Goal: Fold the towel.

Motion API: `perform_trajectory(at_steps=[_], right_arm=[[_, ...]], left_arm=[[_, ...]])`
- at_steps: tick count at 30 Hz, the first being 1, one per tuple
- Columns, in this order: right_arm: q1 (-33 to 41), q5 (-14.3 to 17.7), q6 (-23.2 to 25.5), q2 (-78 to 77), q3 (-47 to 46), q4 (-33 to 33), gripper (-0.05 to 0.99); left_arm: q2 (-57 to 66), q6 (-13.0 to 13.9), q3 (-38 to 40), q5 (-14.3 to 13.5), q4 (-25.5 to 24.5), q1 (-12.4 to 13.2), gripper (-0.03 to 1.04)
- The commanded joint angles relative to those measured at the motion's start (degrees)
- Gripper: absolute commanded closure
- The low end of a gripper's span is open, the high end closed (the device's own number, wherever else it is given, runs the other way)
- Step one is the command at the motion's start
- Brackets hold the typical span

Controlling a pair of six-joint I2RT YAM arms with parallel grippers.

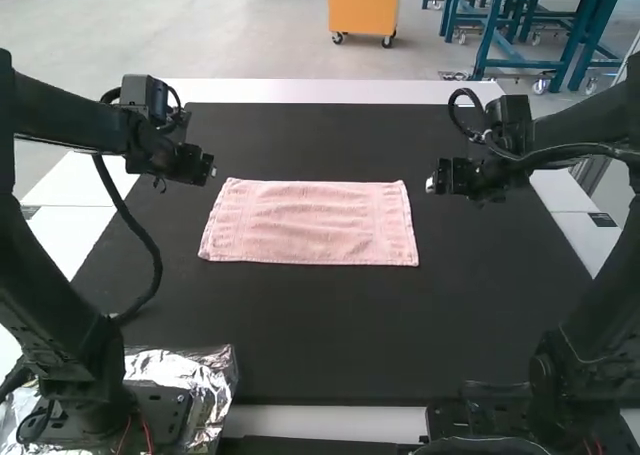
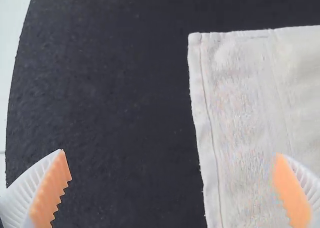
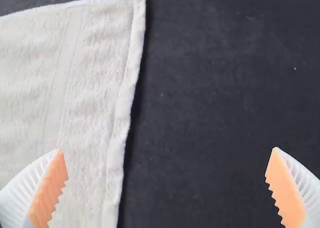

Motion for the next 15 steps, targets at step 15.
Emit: perform_trajectory(at_steps=[15], right_arm=[[7.3,4.4,-2.0,19.4,16.9,2.7,0.02]], left_arm=[[16.8,-7.3,10.4,5.9,3.9,0.3,0.05]])
